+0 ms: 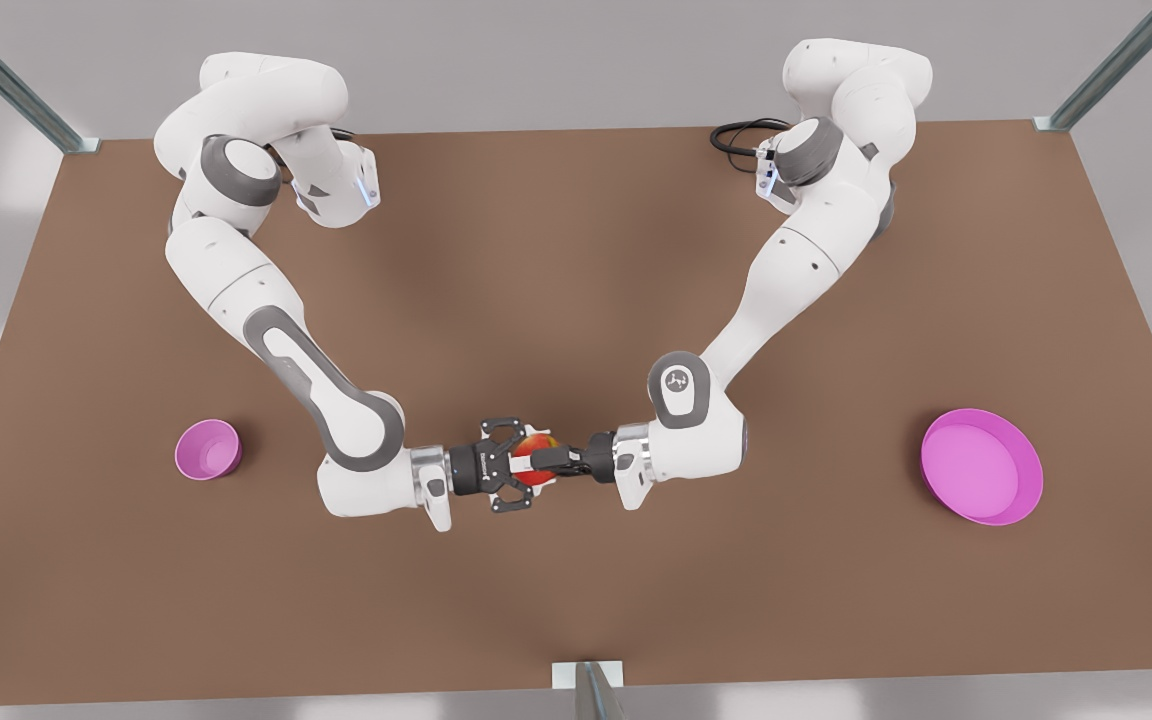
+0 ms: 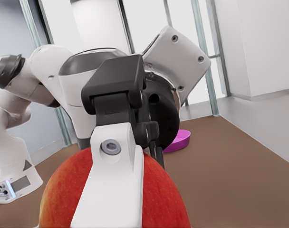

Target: Use the left arm to pick up the apple from the plate, transfer it to the gripper of the right arm, and then use the right arm to place it into the bowl

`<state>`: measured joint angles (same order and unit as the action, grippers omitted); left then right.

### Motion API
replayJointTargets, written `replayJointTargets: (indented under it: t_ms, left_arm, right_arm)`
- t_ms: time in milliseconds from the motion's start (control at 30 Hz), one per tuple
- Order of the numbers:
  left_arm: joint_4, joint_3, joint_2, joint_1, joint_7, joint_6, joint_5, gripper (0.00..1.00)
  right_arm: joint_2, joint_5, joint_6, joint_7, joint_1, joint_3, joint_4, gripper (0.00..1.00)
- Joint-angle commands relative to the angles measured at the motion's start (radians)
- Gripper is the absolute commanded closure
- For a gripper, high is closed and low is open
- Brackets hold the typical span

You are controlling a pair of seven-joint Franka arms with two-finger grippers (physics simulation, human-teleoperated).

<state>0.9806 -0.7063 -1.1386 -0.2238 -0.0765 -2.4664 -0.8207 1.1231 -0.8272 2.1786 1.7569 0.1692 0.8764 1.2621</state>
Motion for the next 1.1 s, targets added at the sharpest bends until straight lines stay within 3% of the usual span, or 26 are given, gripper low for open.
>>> replayJointTargets:
  t_ms: [0,33,67,100,433,767,833,900,967,1033,1067]
  left_arm:
    - [0.000,-0.001,0.002,0.000,-0.025,0.000,-0.006,0.26]
    - [0.000,-0.001,0.002,0.000,-0.025,0.000,-0.006,0.26]
    - [0.000,-0.001,0.002,0.000,-0.026,0.000,-0.006,0.04]
    - [0.000,-0.001,0.000,0.000,-0.025,0.000,-0.006,0.00]
    - [0.000,-0.001,0.017,0.003,0.029,0.001,-0.005,0.00]
    - [0.000,-0.001,0.017,0.012,0.035,0.003,-0.003,0.00]
    - [0.039,-0.004,0.068,0.115,0.095,0.154,0.017,0.00]
    - [0.079,-0.015,0.204,0.268,0.270,0.726,0.509,0.00]
    - [0.078,-0.064,0.301,0.256,0.268,1.049,1.190,0.00]
    - [0.056,-0.075,0.330,0.285,0.268,1.181,1.399,0.00]
    - [0.053,-0.073,0.364,0.303,0.268,1.193,1.407,0.00]
  right_arm:
    - [-0.002,-0.003,0.007,0.053,0.001,0.001,-0.001,0.37]
    - [-0.002,-0.003,0.007,0.053,0.001,0.003,-0.001,0.37]
    - [-0.002,-0.004,0.007,0.053,0.001,0.003,0.000,0.37]
    - [-0.002,-0.004,0.006,0.053,0.003,0.001,-0.001,0.37]
    - [-0.003,0.002,-0.010,0.055,0.035,0.001,0.013,0.37]
    - [-0.006,0.115,-0.259,0.108,0.207,-0.033,0.026,0.37]
    - [-0.008,0.155,-0.287,0.130,0.268,-0.040,0.079,0.36]
    - [-0.012,0.229,-0.304,0.128,0.320,-0.046,0.106,0.36]
    - [-0.016,0.322,-0.339,0.124,0.360,-0.057,0.118,0.36]
    - [-0.045,0.384,-0.370,0.115,0.392,-0.063,0.118,0.36]
    - [-0.060,0.407,-0.396,0.115,0.414,-0.076,0.118,0.36]
